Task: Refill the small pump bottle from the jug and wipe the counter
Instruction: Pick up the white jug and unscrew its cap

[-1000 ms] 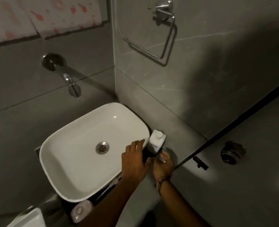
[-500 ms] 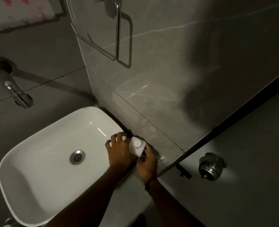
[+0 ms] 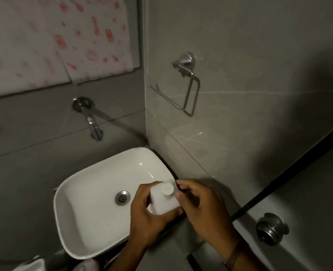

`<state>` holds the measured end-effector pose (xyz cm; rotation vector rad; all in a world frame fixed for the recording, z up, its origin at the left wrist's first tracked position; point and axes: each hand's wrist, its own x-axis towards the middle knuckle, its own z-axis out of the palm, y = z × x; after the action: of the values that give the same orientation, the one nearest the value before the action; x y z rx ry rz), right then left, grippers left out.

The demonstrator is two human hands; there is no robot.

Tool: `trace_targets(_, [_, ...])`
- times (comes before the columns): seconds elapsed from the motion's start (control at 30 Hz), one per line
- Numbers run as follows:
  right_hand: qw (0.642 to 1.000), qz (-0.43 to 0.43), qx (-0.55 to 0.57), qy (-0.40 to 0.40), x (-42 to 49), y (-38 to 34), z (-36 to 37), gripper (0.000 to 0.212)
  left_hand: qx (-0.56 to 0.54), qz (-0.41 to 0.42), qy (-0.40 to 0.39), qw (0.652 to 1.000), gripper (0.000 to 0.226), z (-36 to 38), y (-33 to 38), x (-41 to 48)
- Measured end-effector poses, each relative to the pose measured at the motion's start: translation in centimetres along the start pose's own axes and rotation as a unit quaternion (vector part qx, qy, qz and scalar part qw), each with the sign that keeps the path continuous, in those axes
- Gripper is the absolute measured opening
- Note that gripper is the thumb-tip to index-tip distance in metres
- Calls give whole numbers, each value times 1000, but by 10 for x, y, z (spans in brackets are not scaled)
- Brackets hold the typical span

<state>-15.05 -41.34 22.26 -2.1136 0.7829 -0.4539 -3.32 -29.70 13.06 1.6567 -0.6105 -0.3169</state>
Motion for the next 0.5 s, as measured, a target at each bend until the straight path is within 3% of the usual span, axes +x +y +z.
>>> trace_targets(0.13, [984,-84,-155,-30,17,-78,4,53,6,-61,-6,998,61,-33,20,-5])
trace_targets(0.2, [960,-94,-254,-77,26,-106,13,60,13,-81,-39,996,61,-50,27,-2])
trace_targets(0.27, [930,-126,-323,-122,30,-133,23,49,24,-70,10,997,66,-65,42,2])
trace_targets(0.37, [887,-194,-354,-223,39,-163,23,34,61,-19,82,995,78,-91,57,-1])
trace_targets(0.43, [878,-217,-336,-262,44,-180,17,52,70,-4,89,994,79,-105,59,-4])
trace_targets(0.5, [875,-205,-362,-246,45,-191,19,66,71,8,92,993,77,-114,59,-5])
